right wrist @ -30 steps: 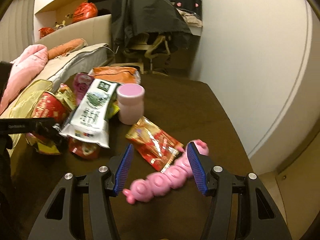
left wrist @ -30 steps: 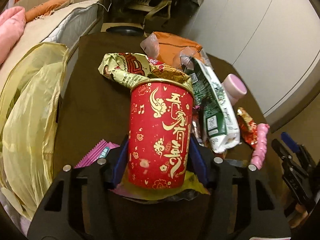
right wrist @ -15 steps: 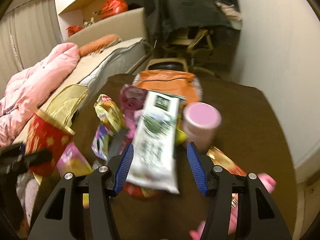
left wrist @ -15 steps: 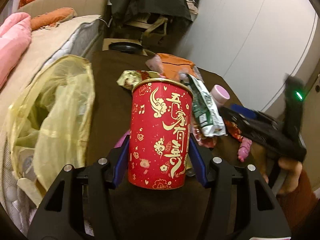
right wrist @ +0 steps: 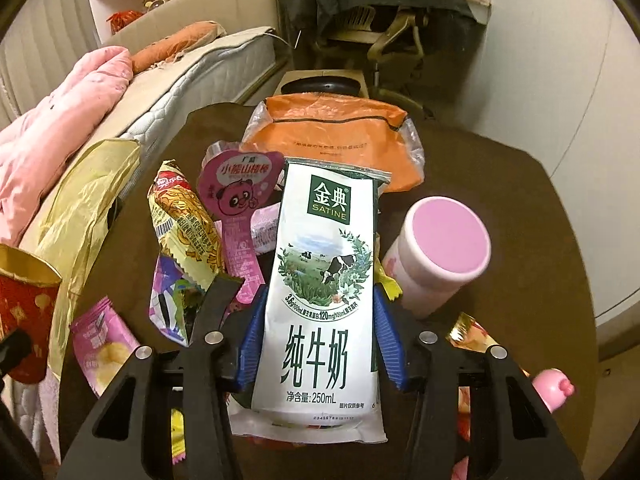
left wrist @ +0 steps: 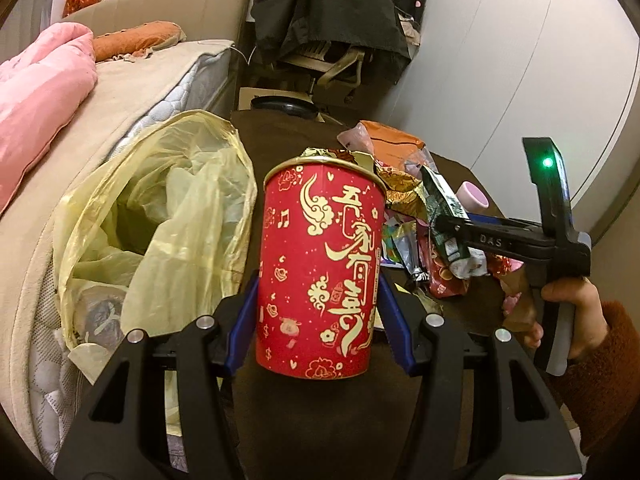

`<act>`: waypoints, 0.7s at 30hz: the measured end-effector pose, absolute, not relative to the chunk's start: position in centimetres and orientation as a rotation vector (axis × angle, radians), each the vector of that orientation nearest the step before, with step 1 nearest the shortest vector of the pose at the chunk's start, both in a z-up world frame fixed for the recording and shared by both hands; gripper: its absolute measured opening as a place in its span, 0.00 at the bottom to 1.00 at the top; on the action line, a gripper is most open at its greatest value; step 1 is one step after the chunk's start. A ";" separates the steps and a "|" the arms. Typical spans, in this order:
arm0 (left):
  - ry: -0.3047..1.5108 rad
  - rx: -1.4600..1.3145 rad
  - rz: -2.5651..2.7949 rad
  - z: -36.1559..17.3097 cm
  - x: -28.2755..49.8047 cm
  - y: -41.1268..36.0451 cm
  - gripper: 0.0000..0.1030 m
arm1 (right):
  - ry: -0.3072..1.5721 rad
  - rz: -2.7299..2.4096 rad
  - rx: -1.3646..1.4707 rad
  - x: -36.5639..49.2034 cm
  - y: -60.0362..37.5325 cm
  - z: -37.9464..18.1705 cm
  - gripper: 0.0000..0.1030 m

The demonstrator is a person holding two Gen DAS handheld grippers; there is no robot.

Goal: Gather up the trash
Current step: 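Carry the red cup and white milk carton into the yellow trash bag and release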

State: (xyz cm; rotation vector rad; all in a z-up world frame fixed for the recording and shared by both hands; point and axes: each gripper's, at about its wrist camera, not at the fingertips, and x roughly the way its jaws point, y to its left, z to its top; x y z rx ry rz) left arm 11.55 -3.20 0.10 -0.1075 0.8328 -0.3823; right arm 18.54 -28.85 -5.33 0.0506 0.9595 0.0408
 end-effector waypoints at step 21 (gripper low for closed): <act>0.730 -0.170 -0.302 3.1 11.1 3.9 0.51 | 0.687 0.083 -0.041 14.5 -23.4 5.2 0.46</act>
